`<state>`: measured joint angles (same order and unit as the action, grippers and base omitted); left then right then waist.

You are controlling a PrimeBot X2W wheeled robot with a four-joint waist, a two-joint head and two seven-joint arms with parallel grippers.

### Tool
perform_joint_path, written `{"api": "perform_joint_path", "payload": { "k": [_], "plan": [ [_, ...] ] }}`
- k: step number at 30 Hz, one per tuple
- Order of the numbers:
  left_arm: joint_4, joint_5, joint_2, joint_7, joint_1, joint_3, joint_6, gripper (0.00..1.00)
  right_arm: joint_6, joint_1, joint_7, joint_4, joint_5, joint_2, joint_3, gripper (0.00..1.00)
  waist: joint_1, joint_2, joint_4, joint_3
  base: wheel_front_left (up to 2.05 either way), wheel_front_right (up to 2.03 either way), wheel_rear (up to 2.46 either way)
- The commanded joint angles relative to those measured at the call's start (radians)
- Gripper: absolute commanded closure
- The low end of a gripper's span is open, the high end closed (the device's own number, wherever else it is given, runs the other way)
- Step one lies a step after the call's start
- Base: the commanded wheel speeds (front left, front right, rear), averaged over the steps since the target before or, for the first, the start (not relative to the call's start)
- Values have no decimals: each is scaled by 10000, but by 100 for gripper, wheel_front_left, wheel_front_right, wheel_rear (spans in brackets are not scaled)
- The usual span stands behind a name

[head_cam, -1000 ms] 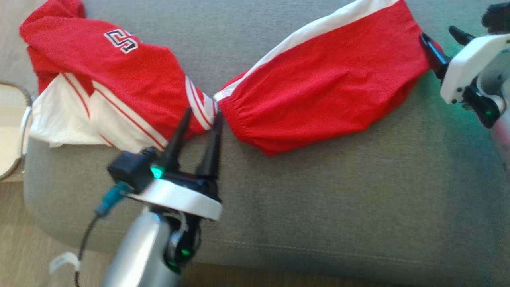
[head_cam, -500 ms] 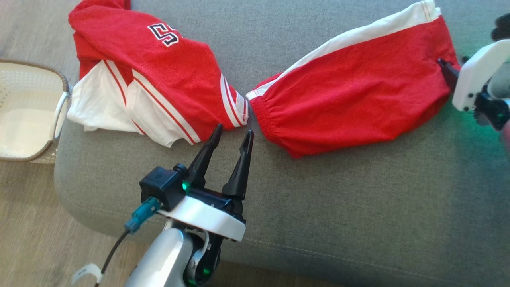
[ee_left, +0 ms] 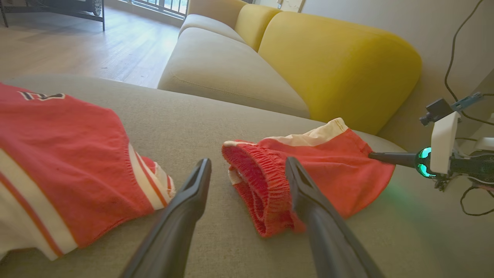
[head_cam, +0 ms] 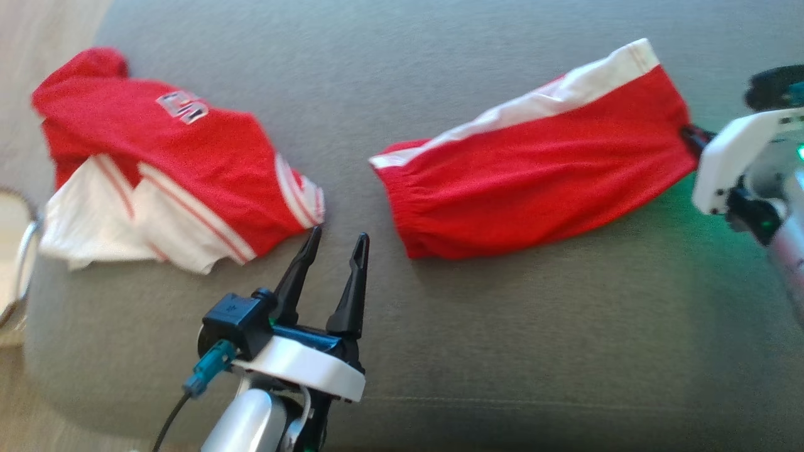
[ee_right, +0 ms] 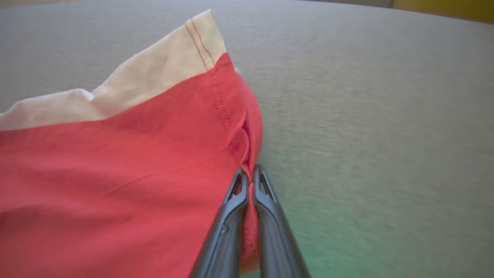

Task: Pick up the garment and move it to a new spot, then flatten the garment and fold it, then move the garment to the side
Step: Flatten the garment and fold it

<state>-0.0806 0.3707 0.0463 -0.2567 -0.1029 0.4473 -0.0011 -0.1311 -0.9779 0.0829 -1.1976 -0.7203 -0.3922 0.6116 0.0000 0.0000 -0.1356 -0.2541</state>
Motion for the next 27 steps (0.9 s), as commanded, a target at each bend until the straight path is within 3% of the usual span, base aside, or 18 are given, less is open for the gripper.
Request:
{"api": "perform_joint_path", "payload": {
  "k": [1,8,12,18,27],
  "plan": [
    [305,-107,40,-51,-75,-386,-32,0,4,118,-151,232,-144,-325,48,100,0,0,540,352,0,0,0],
    [279,-205,40,-51,49,-493,-89,0,4,101,-80,-109,-17,-1218,88,100,0,0,1132,511,0,0,0],
    [237,-265,40,-51,39,-488,-152,0,4,-102,-223,-316,269,-1389,166,100,0,0,1277,493,0,0,0],
    [112,-292,39,-51,75,-510,-212,0,4,-485,-1009,-226,882,-1014,450,100,0,0,1366,626,0,0,0],
    [-39,-259,39,-51,353,-487,-233,0,4,-888,-1417,629,1932,187,1249,100,0,0,1260,1254,0,0,0]
  ]
}}
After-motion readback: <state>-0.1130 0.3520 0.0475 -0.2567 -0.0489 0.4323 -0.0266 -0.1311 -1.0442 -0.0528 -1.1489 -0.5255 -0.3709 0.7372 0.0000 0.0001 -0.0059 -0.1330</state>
